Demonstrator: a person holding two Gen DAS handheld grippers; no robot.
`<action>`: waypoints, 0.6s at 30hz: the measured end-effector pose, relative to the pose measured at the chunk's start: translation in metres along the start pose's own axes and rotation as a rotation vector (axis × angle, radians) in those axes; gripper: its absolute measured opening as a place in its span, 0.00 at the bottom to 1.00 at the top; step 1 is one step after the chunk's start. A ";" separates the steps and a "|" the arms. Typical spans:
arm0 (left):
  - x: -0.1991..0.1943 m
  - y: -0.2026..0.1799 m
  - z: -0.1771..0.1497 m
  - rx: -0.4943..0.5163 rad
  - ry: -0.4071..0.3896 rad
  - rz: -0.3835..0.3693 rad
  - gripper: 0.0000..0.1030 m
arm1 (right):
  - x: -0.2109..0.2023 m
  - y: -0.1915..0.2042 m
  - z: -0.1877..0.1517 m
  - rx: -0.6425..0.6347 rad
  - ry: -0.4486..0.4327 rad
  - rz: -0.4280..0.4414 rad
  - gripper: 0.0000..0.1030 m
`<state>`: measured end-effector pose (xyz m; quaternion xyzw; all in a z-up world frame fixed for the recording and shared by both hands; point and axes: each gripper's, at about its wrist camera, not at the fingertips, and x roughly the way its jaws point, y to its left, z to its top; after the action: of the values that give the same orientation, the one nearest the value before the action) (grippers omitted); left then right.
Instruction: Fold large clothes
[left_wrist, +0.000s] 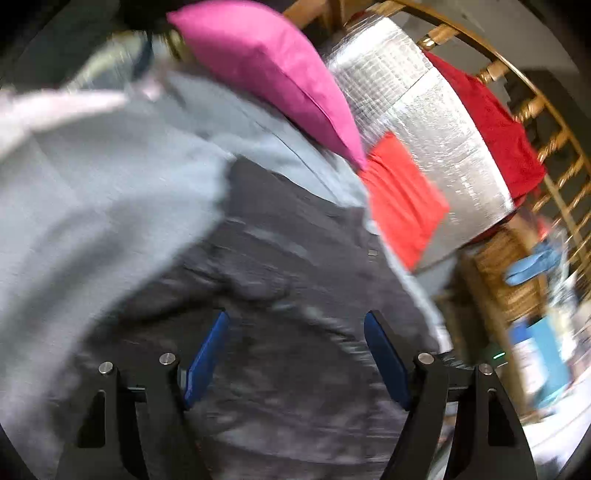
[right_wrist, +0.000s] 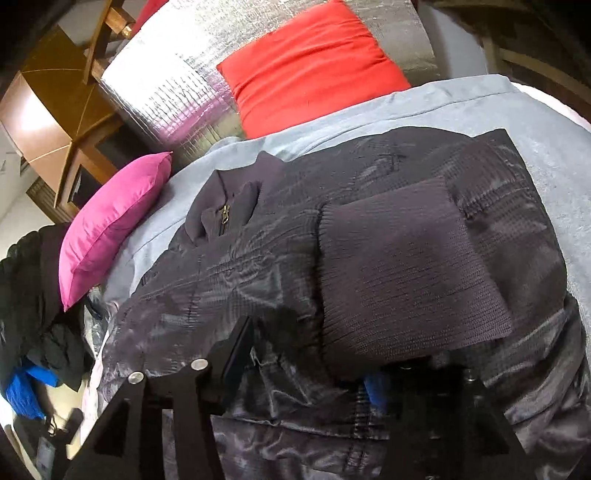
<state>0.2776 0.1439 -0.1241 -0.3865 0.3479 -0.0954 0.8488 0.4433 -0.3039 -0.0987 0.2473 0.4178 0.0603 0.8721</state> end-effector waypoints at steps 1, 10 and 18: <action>0.005 0.002 0.006 -0.044 0.017 -0.026 0.74 | -0.001 -0.001 0.001 0.010 0.003 0.010 0.57; 0.053 0.045 0.035 -0.448 0.089 -0.109 0.53 | 0.005 -0.010 0.004 0.028 0.022 0.066 0.51; 0.058 0.058 0.035 -0.398 0.114 -0.022 0.24 | 0.006 -0.017 0.010 0.021 0.047 0.055 0.27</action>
<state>0.3375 0.1789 -0.1799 -0.5444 0.4030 -0.0559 0.7336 0.4527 -0.3207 -0.1061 0.2663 0.4321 0.0855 0.8573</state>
